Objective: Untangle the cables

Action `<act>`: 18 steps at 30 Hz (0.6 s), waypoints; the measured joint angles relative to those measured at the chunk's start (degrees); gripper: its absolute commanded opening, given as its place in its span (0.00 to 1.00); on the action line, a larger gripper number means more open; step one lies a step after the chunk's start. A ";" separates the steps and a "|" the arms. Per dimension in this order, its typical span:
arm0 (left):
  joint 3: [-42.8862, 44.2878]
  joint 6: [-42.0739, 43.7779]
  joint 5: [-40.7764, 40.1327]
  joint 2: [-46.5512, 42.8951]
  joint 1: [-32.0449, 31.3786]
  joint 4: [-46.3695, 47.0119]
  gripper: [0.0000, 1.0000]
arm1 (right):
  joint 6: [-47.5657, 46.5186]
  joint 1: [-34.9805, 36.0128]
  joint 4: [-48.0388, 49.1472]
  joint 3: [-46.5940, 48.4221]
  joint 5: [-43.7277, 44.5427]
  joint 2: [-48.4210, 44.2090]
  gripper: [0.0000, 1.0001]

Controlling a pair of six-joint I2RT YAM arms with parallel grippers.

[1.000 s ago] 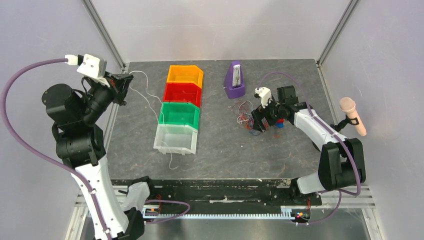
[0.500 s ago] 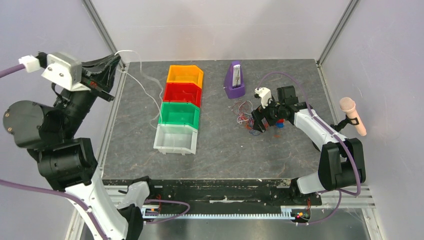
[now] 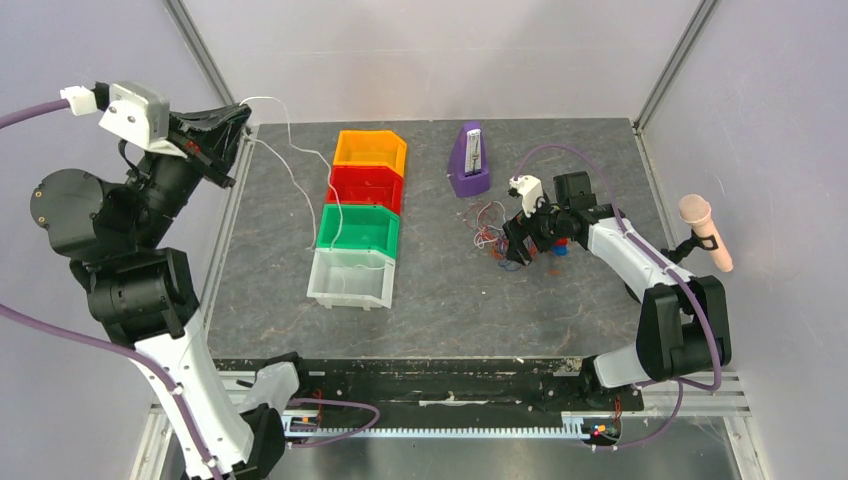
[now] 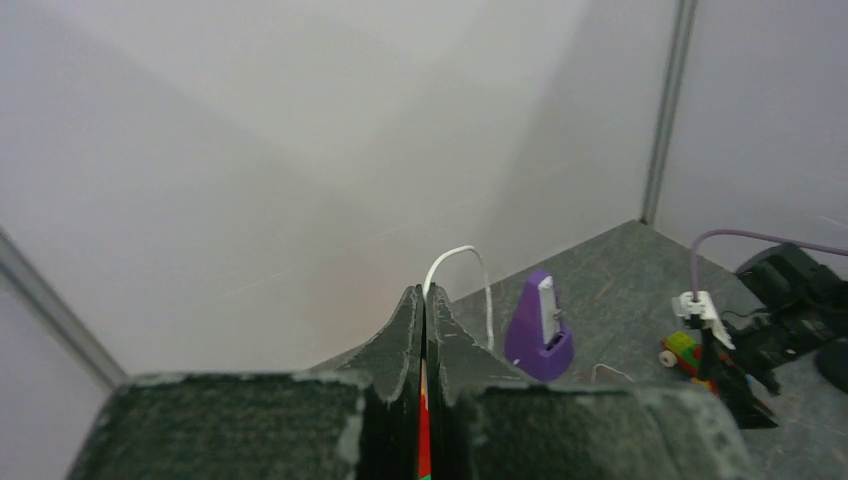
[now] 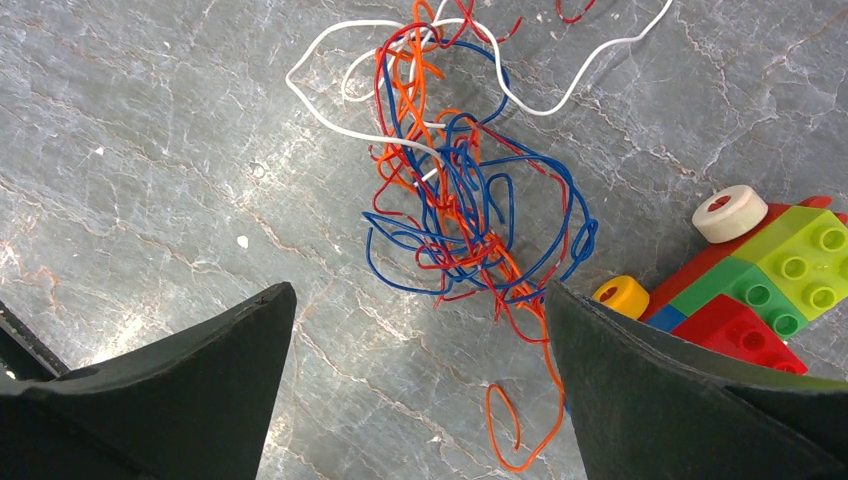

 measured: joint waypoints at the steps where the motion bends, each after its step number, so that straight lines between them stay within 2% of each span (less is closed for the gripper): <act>1: 0.00 -0.92 0.57 0.13 0.00 0.44 0.02 | -0.02 0.00 0.02 0.00 0.04 0.04 0.98; 5: -0.11 -6.75 6.91 0.07 0.00 4.37 0.02 | 0.00 0.00 0.02 0.00 0.09 0.31 0.98; 11: -2.29 -15.82 16.96 -4.68 0.00 11.39 0.02 | 0.02 0.00 0.02 0.00 0.09 0.52 0.98; 18: -2.47 -18.51 22.03 -9.29 0.00 14.25 0.02 | 0.09 0.00 0.02 0.00 0.07 0.52 0.98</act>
